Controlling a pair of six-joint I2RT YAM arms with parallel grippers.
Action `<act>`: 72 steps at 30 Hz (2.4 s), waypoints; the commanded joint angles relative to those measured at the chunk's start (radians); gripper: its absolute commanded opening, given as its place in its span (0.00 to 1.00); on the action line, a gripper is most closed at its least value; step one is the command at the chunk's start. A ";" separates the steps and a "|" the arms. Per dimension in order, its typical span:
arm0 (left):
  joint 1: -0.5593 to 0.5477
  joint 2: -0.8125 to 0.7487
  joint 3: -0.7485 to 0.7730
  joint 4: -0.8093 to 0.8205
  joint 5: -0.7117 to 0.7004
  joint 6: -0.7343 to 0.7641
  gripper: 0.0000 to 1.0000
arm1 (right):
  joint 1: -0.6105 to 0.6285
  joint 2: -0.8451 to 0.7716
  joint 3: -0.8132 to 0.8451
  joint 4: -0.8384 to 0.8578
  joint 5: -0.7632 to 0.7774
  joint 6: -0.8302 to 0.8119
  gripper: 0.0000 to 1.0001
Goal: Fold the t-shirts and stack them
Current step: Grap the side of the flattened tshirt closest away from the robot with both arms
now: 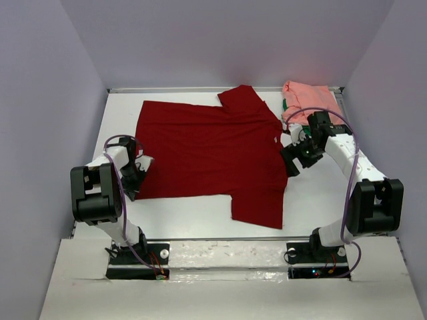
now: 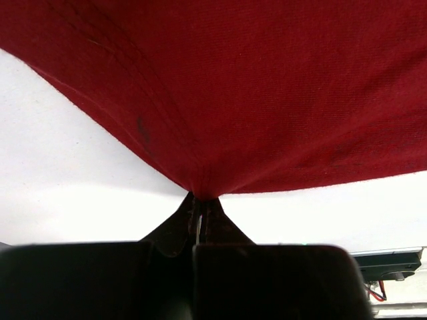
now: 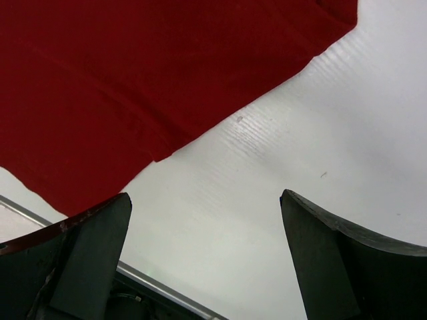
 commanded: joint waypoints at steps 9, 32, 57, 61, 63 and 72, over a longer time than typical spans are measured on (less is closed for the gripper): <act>0.005 -0.032 0.020 0.011 0.026 0.010 0.00 | -0.011 -0.040 -0.032 -0.141 -0.059 -0.041 0.98; 0.002 -0.023 0.062 0.020 0.015 0.005 0.00 | -0.011 0.061 -0.044 -0.283 -0.136 -0.187 0.93; -0.021 -0.008 0.070 0.046 0.034 -0.030 0.00 | 0.018 0.063 -0.029 -0.454 -0.187 -0.365 0.93; -0.040 0.001 0.082 0.051 0.044 -0.049 0.00 | 0.037 0.110 -0.039 -0.391 -0.193 -0.310 0.91; -0.058 0.003 0.087 0.049 0.046 -0.056 0.00 | 0.050 0.160 -0.044 -0.345 -0.188 -0.272 0.90; -0.077 -0.005 0.090 0.046 0.017 -0.055 0.00 | 0.089 0.274 -0.022 -0.220 -0.191 -0.219 0.86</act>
